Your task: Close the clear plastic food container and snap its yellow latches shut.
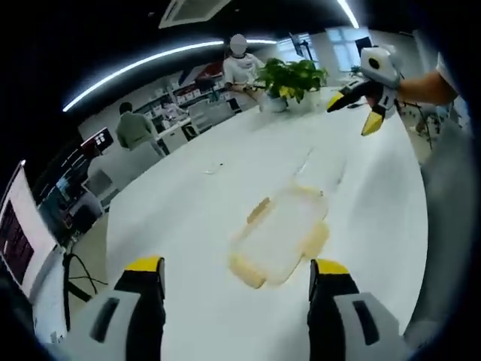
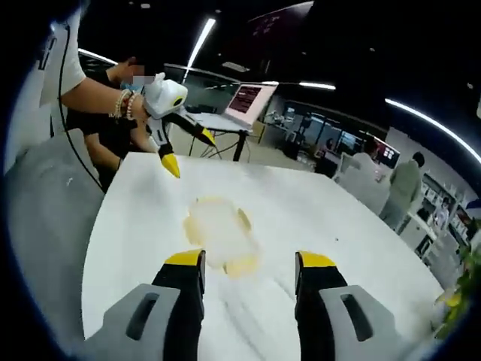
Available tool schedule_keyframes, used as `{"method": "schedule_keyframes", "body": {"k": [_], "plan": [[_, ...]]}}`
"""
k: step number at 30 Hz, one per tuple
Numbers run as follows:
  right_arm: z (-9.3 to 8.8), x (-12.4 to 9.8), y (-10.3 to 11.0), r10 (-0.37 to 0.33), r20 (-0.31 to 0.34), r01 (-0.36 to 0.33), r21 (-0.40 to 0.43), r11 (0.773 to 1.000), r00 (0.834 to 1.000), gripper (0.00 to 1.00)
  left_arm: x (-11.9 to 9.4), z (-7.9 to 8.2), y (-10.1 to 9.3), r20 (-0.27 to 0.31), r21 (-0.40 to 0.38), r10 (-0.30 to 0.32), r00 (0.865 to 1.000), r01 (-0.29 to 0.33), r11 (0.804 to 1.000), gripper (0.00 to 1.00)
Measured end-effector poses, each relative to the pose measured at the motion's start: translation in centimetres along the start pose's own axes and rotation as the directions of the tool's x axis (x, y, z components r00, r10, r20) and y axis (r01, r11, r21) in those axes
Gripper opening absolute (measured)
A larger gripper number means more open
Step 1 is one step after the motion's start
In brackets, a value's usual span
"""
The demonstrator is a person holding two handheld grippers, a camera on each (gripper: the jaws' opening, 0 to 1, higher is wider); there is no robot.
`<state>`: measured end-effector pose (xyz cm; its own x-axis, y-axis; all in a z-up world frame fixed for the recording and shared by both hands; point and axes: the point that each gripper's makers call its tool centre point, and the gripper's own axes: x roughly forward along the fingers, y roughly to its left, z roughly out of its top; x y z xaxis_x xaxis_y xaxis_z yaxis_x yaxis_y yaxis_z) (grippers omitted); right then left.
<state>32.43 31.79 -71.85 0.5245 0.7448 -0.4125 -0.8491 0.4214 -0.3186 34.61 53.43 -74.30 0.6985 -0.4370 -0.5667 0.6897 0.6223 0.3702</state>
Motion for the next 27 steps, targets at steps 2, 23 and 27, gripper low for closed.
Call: {"method": "schedule_keyframes", "body": {"k": [2,23,27], "plan": [[-0.2,1.7,-0.1,0.036,-0.041,-0.039,-0.081,0.996,0.999,0.44,1.0,-0.6,0.3,-0.045,0.050,-0.025,0.999,0.027,0.998,0.76],[-6.4,9.6,1.2,0.293,-0.442,-0.422,-0.228,0.878,0.848,0.49,7.4,-4.5,0.3,-0.334,0.318,-0.265,0.905,0.373,0.872,0.69],[-7.1,10.1,1.3,0.298,-0.491,-0.450,-0.226,0.864,0.819,0.50,8.2,-4.6,0.0,-0.340,0.342,-0.282,0.897,0.397,0.852,0.66]]}}
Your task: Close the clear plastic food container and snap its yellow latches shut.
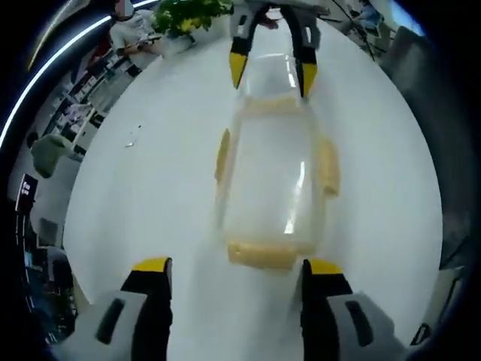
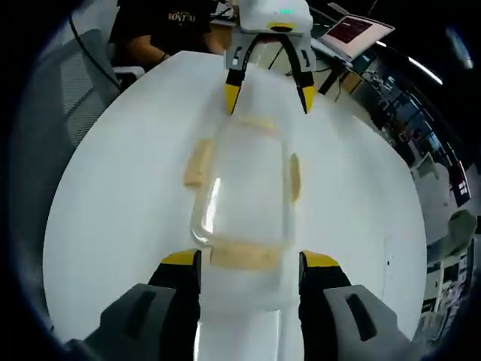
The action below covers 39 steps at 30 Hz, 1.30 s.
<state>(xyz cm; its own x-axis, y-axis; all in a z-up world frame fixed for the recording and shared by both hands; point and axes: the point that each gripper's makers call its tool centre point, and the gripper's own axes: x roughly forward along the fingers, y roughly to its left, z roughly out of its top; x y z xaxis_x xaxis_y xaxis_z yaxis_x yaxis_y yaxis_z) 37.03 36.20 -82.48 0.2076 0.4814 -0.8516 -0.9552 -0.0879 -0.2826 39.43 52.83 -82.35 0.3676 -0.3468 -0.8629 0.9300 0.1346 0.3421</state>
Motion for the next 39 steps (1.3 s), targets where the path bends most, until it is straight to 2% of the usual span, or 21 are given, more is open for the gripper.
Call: {"method": "schedule_keyframes", "body": {"k": [3,8,10,12,13,14,15,18,20,23,25,26,27,28,33,35,39], "plan": [[0.2,0.3,0.1,0.026,0.008,-0.027,0.028,0.999,1.000,0.46,0.6,0.0,0.0,-0.001,-0.021,-0.026,1.000,0.026,0.999,0.64],[-1.0,1.1,0.2,0.061,-0.064,-0.060,0.028,0.998,0.996,0.43,1.0,-0.1,-0.3,-0.014,-0.010,-0.075,0.997,0.075,0.997,0.63],[-0.8,1.1,0.4,0.097,-0.063,-0.094,0.050,0.994,0.993,0.42,1.1,-0.1,-0.7,-0.024,-0.003,-0.107,0.994,0.107,0.994,0.61],[-0.8,1.3,0.5,0.120,-0.059,-0.116,0.057,0.992,0.991,0.38,1.2,0.0,-1.2,-0.030,0.004,-0.147,0.989,0.147,0.989,0.56],[-0.9,1.3,0.7,0.143,-0.072,-0.136,0.086,0.987,0.987,0.38,1.3,0.2,-1.7,-0.021,0.001,-0.183,0.983,0.183,0.983,0.52],[-1.0,1.4,0.6,0.142,-0.080,-0.134,0.099,0.986,0.987,0.39,1.4,0.2,-2.4,-0.022,-0.026,-0.234,0.972,0.234,0.972,0.45],[-0.8,1.6,0.1,0.129,-0.083,-0.121,0.087,0.989,0.988,0.39,1.4,0.2,-2.7,-0.027,-0.054,-0.256,0.966,0.254,0.966,0.40],[-1.0,1.7,0.1,0.132,-0.110,-0.124,0.074,0.989,0.985,0.40,1.5,0.4,-2.4,-0.029,-0.010,-0.257,0.966,0.257,0.966,0.39],[-1.1,1.7,0.1,0.132,-0.119,-0.124,0.071,0.990,0.984,0.39,1.6,0.4,-2.4,-0.033,-0.010,-0.264,0.964,0.263,0.965,0.40],[-1.2,1.7,-0.2,0.130,-0.122,-0.122,0.067,0.990,0.984,0.38,1.5,0.2,-2.9,-0.036,-0.039,-0.306,0.951,0.305,0.952,0.35],[-1.2,1.7,-0.2,0.134,-0.116,-0.125,0.083,0.989,0.984,0.38,1.5,0.3,-2.8,-0.037,-0.031,-0.306,0.951,0.305,0.952,0.35],[-1.6,1.7,0.6,0.175,-0.129,-0.148,0.197,0.969,0.976,0.37,1.5,0.3,-2.9,-0.037,-0.030,-0.310,0.950,0.309,0.951,0.35],[-1.4,1.8,0.0,0.152,-0.113,-0.136,0.139,0.981,0.982,0.37,1.5,0.3,-2.9,-0.040,-0.022,-0.313,0.949,0.312,0.950,0.35],[-1.5,1.9,0.5,0.192,-0.109,-0.169,0.186,0.968,0.975,0.37,1.5,0.3,-2.9,-0.046,-0.021,-0.317,0.947,0.316,0.949,0.35],[-1.6,2.0,0.4,0.210,-0.128,-0.185,0.184,0.965,0.969,0.38,1.6,0.4,-2.9,-0.079,-0.012,-0.332,0.940,0.332,0.943,0.35],[-1.7,2.0,0.7,0.233,-0.122,-0.202,0.220,0.954,0.965,0.38,1.7,0.4,-2.9,-0.095,-0.013,-0.333,0.938,0.334,0.943,0.35],[-1.6,2.0,0.7,0.241,-0.148,-0.210,0.200,0.957,0.959,0.39,1.7,0.4,-2.8,-0.131,-0.017,-0.334,0.933,0.335,0.942,0.35]]}}
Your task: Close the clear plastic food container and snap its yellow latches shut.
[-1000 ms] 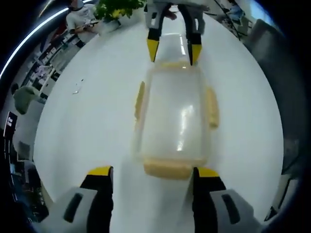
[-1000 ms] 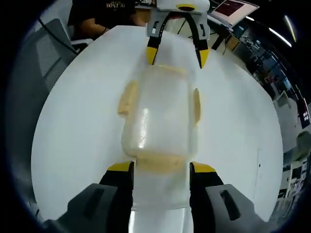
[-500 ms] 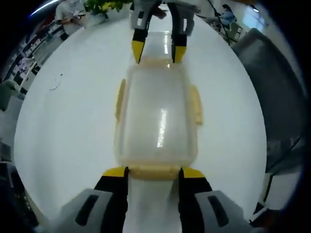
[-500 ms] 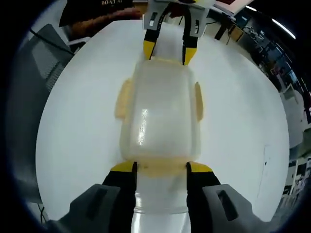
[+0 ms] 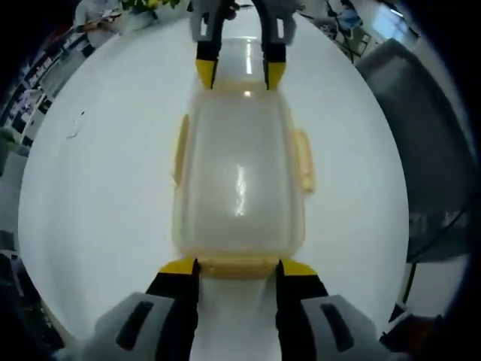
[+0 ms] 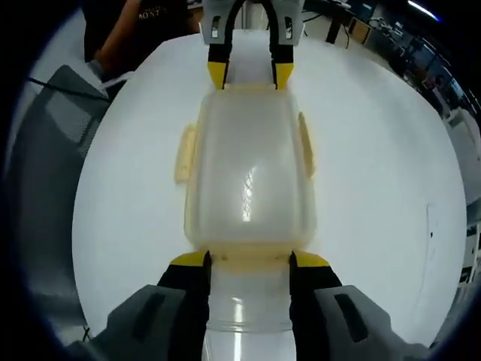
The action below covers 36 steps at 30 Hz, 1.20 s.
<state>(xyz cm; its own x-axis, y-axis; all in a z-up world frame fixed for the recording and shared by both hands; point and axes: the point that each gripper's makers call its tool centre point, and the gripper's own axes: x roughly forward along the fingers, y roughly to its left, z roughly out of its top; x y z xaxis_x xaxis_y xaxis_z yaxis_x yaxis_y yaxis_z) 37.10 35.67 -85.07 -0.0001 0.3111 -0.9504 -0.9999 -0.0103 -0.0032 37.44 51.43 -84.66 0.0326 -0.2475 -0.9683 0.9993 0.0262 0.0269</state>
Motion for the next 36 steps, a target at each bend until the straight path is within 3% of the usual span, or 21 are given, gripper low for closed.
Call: {"method": "schedule_keyframes", "body": {"k": [14,21,26,29,36], "plan": [[-0.1,-0.3,0.3,-0.005,-0.029,0.005,0.003,1.000,1.000,0.37,0.1,-0.1,0.2,-0.039,0.009,-0.005,0.999,0.005,1.000,0.35],[0.0,-0.3,0.0,-0.015,-0.028,0.015,-0.004,1.000,0.999,0.37,-0.1,0.0,0.2,-0.026,-0.003,0.008,1.000,-0.008,1.000,0.35],[0.0,-1.9,-0.1,-0.028,-0.012,0.028,-0.010,1.000,1.000,0.37,-2.4,0.8,0.0,0.027,-0.026,0.013,1.000,-0.012,1.000,0.34],[1.2,-3.2,-0.1,-0.038,0.039,0.038,-0.008,0.999,0.999,0.37,-3.6,0.6,0.0,0.008,-0.022,0.028,1.000,-0.027,0.999,0.34],[2.2,-6.4,0.4,-0.064,0.074,0.066,-0.023,0.998,0.995,0.37,-6.8,1.4,-0.6,0.007,-0.022,0.060,0.998,-0.060,0.998,0.34]]}}
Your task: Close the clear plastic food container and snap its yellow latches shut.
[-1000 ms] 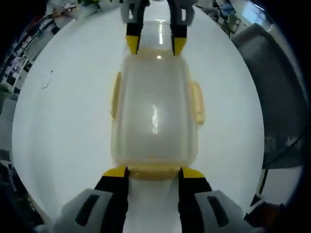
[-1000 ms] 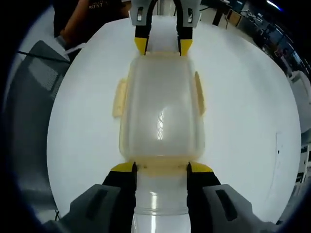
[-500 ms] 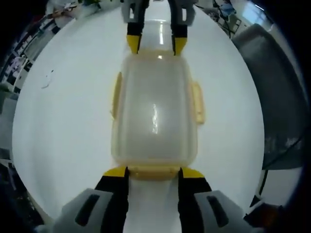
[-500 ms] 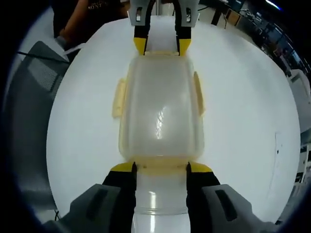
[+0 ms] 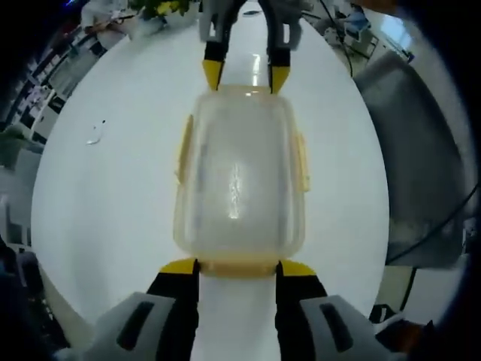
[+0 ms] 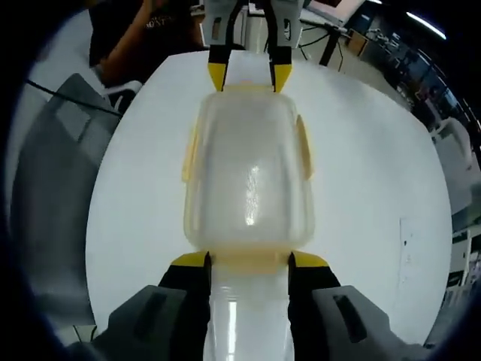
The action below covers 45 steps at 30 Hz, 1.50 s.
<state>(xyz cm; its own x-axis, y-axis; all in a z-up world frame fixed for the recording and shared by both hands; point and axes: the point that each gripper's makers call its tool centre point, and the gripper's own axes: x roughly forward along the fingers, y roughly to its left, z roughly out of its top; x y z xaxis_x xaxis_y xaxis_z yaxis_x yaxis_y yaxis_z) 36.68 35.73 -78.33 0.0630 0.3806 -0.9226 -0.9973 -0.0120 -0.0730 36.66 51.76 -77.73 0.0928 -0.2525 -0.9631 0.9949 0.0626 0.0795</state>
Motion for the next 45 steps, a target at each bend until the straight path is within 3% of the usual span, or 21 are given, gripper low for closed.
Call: {"method": "schedule_keyframes", "body": {"k": [7,12,14,21,28,35,45], "plan": [[-1.3,-4.3,0.2,-0.055,-0.003,0.055,-0.011,0.998,0.999,0.37,-2.3,3.5,-0.4,0.048,0.001,0.030,0.998,-0.030,1.000,0.34],[-3.7,-6.9,0.7,-0.090,-0.029,0.090,0.003,0.996,0.996,0.37,-2.9,7.0,-0.8,0.073,0.029,0.037,0.997,-0.039,0.999,0.34],[-5.0,-7.7,0.9,-0.095,-0.046,0.096,0.010,0.995,0.994,0.37,-2.7,8.9,-1.1,0.091,0.040,0.035,0.995,-0.038,0.998,0.34],[-9.6,-10.3,1.7,-0.118,-0.077,0.120,0.020,0.993,0.990,0.37,-1.5,13.4,-1.6,0.105,0.059,0.023,0.994,-0.030,0.998,0.34],[-13.9,-11.1,2.0,-0.103,-0.088,0.106,0.034,0.994,0.991,0.37,0.5,17.8,-2.1,0.096,0.065,0.002,0.995,-0.008,0.998,0.34],[-17.4,-10.9,2.3,-0.065,-0.084,0.069,0.046,0.997,0.994,0.37,2.6,20.2,-2.5,0.076,0.051,-0.028,0.997,0.024,0.998,0.34],[-19.6,-8.8,1.0,-0.024,-0.080,0.028,0.044,0.999,0.997,0.37,5.0,20.8,-1.5,0.047,0.027,-0.056,0.997,0.054,0.998,0.34]]}}
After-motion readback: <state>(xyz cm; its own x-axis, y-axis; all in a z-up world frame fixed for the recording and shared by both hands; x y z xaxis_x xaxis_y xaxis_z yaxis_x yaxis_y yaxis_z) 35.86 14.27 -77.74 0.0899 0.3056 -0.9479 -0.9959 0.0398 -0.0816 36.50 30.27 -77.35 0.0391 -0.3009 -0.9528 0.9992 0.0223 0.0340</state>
